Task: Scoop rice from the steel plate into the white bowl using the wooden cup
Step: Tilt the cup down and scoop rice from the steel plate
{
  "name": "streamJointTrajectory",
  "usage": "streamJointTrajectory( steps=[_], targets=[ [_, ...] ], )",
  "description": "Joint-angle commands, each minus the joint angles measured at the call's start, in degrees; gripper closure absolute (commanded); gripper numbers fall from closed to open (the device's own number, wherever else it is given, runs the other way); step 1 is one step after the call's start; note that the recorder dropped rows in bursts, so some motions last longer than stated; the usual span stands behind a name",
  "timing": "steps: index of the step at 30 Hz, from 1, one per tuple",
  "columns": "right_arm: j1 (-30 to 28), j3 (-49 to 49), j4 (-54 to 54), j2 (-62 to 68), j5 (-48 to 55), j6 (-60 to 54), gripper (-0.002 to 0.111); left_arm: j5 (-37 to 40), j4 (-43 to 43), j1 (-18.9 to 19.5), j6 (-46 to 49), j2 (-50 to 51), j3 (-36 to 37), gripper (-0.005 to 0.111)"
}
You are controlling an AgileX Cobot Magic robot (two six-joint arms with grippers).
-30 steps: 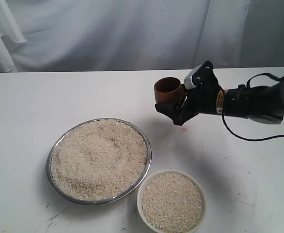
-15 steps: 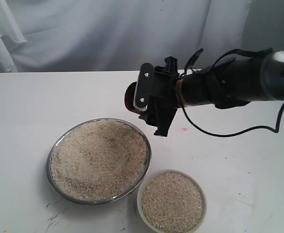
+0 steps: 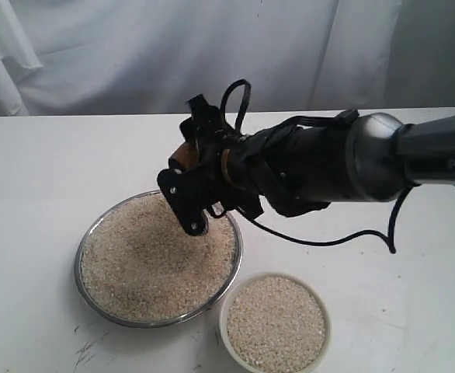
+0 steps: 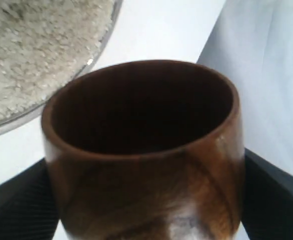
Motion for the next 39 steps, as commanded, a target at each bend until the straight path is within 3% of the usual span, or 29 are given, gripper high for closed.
streamJointTrajectory(
  steps=[1,15,39],
  targets=[
    [2.38,-0.30,-0.07,2.94,0.81,-8.77,0.108,-0.36,-0.04,-0.09,-0.18,-0.29,0.26,0.107],
    [5.78,-0.30,-0.07,9.78,-3.64,-12.49,0.108,-0.36,-0.04,-0.09,-0.18,-0.29,0.26,0.107],
    [5.64,-2.92,23.13,13.05,-12.53,-12.39,0.108,-0.36,-0.04,-0.09,-0.18,-0.29,0.26,0.107]
  ],
)
